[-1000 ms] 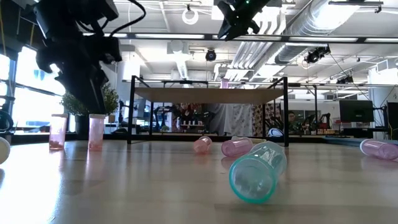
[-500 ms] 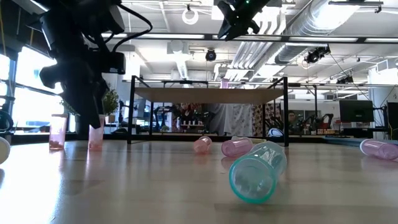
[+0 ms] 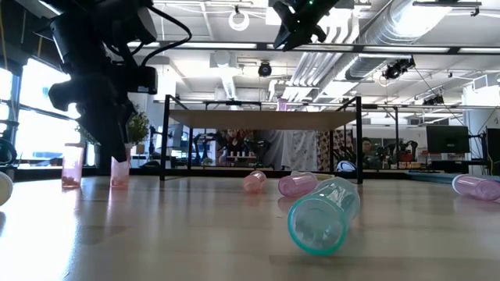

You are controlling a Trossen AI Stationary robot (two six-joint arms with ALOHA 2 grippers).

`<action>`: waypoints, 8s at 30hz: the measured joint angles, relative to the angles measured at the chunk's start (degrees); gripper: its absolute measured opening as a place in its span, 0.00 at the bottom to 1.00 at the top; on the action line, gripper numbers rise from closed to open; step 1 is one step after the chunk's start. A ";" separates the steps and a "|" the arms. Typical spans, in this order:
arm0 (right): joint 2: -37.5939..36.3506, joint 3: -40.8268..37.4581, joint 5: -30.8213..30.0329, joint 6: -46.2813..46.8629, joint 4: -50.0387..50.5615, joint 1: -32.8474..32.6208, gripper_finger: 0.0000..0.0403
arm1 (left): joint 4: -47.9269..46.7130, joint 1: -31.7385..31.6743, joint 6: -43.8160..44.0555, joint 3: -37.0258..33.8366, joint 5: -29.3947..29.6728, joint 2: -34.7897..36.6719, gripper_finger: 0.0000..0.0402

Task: Pick and place medicine bottles onto shelf by color
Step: Put the top right pink pill bottle on the shelf, then put the bottom right yellow pill bottle on the shelf

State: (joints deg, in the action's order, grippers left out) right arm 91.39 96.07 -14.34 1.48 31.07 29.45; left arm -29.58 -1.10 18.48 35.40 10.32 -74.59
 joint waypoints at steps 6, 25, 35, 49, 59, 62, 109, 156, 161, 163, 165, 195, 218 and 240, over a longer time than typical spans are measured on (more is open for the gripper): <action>0.00 0.00 0.02 0.00 0.00 0.22 0.42 | -0.05 0.00 0.91 0.02 -2.03 0.29 0.28; 0.00 0.00 0.32 1.61 1.57 0.20 0.42 | -11.45 -10.01 -11.41 24.78 -5.13 0.55 0.28; 0.02 0.00 0.17 4.21 3.98 0.20 0.42 | -12.40 -25.34 -22.56 36.22 -4.93 0.57 0.28; 0.02 0.00 -0.03 6.22 3.98 0.19 0.42 | -12.26 -42.50 -31.06 47.79 -5.64 -7.08 0.28; 0.02 -0.02 -2.19 6.52 6.40 0.18 0.42 | -20.83 -44.59 -24.65 53.92 -9.04 -14.22 0.28; 0.02 -0.02 -2.01 8.18 6.44 0.18 0.42 | -21.28 -44.65 -23.06 53.91 -9.77 -16.30 0.28; 0.04 -0.02 -1.76 7.52 6.43 0.13 0.42 | -20.63 -45.70 -20.43 53.90 -5.15 -23.34 0.28; -0.59 8.01 -0.30 10.52 21.91 -1.07 0.42 | -28.59 -45.22 -20.46 64.72 -5.42 -20.93 0.45; -0.70 9.18 4.58 13.92 28.25 -3.14 0.42 | -30.67 -43.50 -19.11 63.43 -8.51 -18.26 0.45; -0.70 9.18 6.05 16.20 30.93 -4.35 0.42 | -30.45 -42.27 -18.71 62.23 -9.95 -16.91 0.45; -0.70 9.18 6.56 19.01 33.51 -6.12 0.42 | -30.39 -40.85 -18.64 60.57 -11.13 -15.55 0.45; -0.66 1.61 6.85 74.62 44.68 -38.75 0.42 | -19.50 -14.48 -7.30 33.94 -14.87 5.26 0.45; -0.66 -20.85 10.64 97.55 44.40 -51.64 0.42 | -19.39 -7.34 -6.62 33.86 -13.13 5.31 0.45; -1.18 -26.62 22.01 96.46 34.51 -62.78 0.42 | -19.39 -7.37 -3.37 33.86 -10.94 5.28 0.45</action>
State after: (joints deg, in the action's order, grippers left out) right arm 90.21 69.45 7.67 97.94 65.58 -33.33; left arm -48.97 -8.47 15.11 69.25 -0.62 -69.31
